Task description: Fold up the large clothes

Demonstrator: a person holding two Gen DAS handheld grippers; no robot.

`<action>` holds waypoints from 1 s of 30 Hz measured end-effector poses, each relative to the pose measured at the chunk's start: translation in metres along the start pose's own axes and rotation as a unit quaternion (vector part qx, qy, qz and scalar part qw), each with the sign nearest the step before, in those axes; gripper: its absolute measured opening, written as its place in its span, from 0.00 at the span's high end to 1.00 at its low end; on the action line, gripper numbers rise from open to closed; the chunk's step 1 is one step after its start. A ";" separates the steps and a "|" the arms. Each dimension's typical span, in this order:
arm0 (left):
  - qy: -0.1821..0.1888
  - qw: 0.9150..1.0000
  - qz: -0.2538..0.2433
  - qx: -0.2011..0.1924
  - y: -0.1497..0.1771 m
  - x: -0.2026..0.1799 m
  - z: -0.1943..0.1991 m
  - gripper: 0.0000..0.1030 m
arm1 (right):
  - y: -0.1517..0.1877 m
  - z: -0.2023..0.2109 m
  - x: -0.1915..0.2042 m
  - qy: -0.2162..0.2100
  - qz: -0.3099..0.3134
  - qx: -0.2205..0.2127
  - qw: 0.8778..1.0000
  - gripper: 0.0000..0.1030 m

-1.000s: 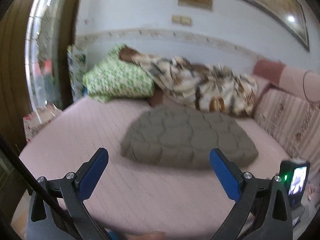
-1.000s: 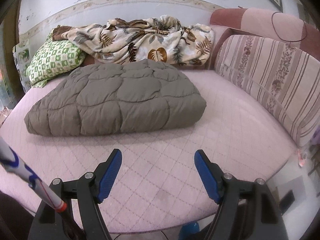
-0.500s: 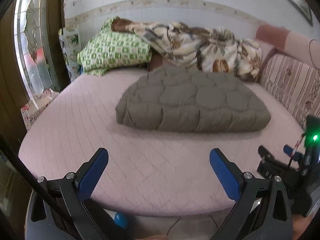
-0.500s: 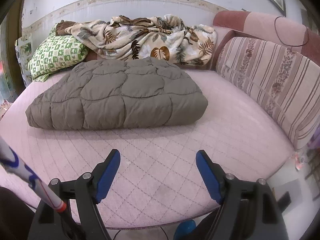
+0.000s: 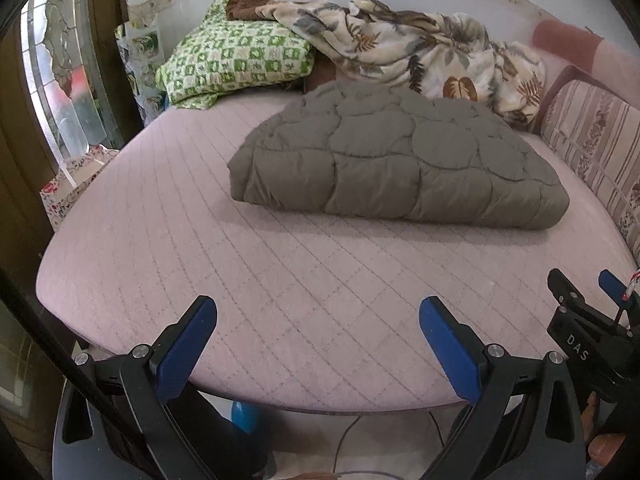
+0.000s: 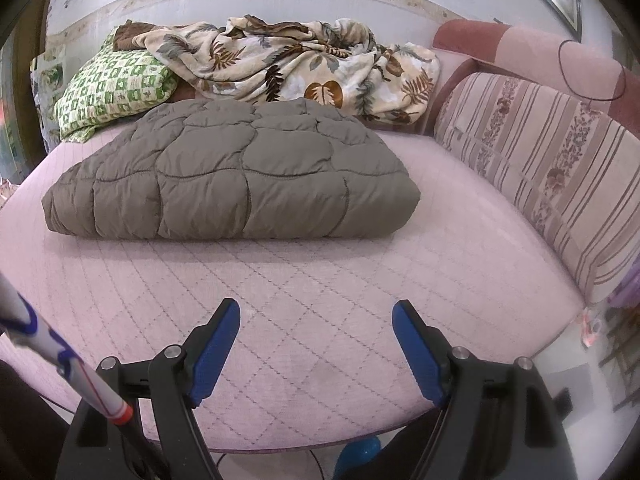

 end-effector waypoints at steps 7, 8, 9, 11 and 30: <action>0.012 1.000 -0.013 0.013 0.005 -0.012 -0.004 0.02 | 0.003 -0.009 -0.002 0.004 -0.003 0.010 1.000 0.18; 0.013 1.000 -0.014 0.014 0.005 -0.013 -0.005 0.02 | 0.003 -0.010 -0.002 0.004 -0.004 0.011 1.000 0.18; 0.013 1.000 -0.014 0.015 0.006 -0.013 -0.006 0.02 | 0.004 -0.011 -0.003 0.005 -0.004 0.012 1.000 0.18; 0.013 1.000 -0.012 0.019 0.006 -0.014 -0.007 0.02 | 0.004 -0.012 -0.004 0.006 -0.006 0.014 1.000 0.18; 0.012 1.000 0.003 0.024 0.006 -0.008 -0.006 0.02 | 0.000 -0.002 0.000 0.010 -0.002 -0.001 1.000 0.17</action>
Point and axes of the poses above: each gripper's, at about its wrist camera, not at the fingertips, and z roughly against the way its jaws point, x to its left, y to its underside, the point moved 5 cm from there along -z, roughly the way its jaws point
